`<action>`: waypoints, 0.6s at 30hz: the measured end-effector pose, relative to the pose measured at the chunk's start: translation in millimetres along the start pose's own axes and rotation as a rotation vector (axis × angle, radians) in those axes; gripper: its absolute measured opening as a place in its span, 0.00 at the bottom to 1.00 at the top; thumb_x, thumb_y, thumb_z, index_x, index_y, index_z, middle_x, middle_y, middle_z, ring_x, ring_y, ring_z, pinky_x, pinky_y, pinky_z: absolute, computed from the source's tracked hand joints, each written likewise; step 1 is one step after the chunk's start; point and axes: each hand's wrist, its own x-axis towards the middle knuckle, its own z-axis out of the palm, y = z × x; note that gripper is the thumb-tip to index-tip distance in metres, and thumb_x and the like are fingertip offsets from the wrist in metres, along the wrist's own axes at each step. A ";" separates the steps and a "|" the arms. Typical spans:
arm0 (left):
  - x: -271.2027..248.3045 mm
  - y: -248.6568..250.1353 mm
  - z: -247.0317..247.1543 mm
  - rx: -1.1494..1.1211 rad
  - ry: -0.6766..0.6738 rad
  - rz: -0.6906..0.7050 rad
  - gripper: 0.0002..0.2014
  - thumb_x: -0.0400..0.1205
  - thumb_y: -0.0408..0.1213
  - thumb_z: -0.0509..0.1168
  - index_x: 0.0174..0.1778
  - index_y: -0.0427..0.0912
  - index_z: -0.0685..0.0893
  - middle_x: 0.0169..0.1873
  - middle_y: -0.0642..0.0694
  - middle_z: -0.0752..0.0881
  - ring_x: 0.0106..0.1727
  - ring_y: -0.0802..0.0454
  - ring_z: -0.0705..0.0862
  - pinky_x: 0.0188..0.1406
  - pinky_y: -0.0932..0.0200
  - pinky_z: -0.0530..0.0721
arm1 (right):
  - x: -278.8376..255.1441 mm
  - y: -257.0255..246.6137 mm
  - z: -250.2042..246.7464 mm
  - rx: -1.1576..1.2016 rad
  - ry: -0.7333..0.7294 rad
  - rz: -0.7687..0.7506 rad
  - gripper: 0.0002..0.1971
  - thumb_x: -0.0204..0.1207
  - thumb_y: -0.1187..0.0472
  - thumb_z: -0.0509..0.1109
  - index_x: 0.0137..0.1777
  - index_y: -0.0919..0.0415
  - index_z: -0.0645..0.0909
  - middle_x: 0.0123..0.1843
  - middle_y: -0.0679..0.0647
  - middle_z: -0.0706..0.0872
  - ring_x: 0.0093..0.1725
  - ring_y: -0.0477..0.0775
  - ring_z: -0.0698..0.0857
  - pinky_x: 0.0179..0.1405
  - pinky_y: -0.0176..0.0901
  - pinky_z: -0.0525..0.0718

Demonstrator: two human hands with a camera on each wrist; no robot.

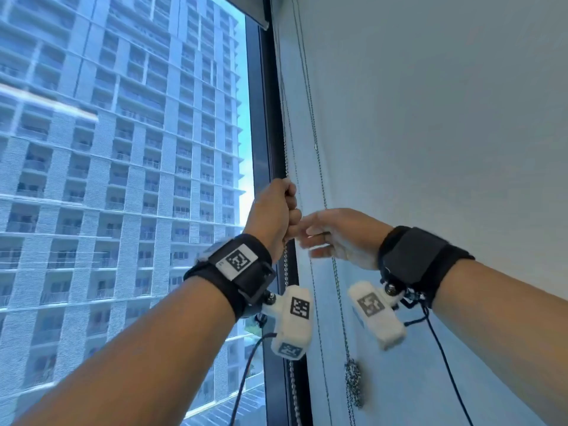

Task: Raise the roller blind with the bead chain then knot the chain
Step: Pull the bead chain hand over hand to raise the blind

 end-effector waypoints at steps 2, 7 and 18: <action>-3.0 -7.0 4.0 0.000 -0.006 -0.012 0.13 0.82 0.34 0.52 0.31 0.48 0.70 0.19 0.54 0.63 0.16 0.57 0.56 0.12 0.67 0.56 | 12.3 -25.7 -5.0 0.076 0.111 -0.074 0.18 0.83 0.63 0.64 0.66 0.74 0.81 0.53 0.63 0.84 0.51 0.57 0.83 0.55 0.49 0.86; -4.8 -13.8 11.1 -0.037 0.006 -0.028 0.13 0.84 0.36 0.53 0.32 0.49 0.68 0.23 0.53 0.60 0.21 0.56 0.56 0.17 0.65 0.52 | 37.9 -70.8 2.6 0.333 0.221 -0.177 0.12 0.87 0.61 0.61 0.59 0.69 0.79 0.50 0.66 0.84 0.49 0.61 0.84 0.61 0.57 0.86; -16.2 -27.6 7.3 0.238 -0.018 0.146 0.15 0.84 0.35 0.55 0.30 0.48 0.68 0.25 0.51 0.68 0.31 0.51 0.64 0.38 0.45 0.64 | 53.7 -58.1 27.7 0.603 0.185 -0.209 0.14 0.89 0.63 0.53 0.39 0.57 0.71 0.18 0.45 0.69 0.13 0.41 0.63 0.11 0.30 0.60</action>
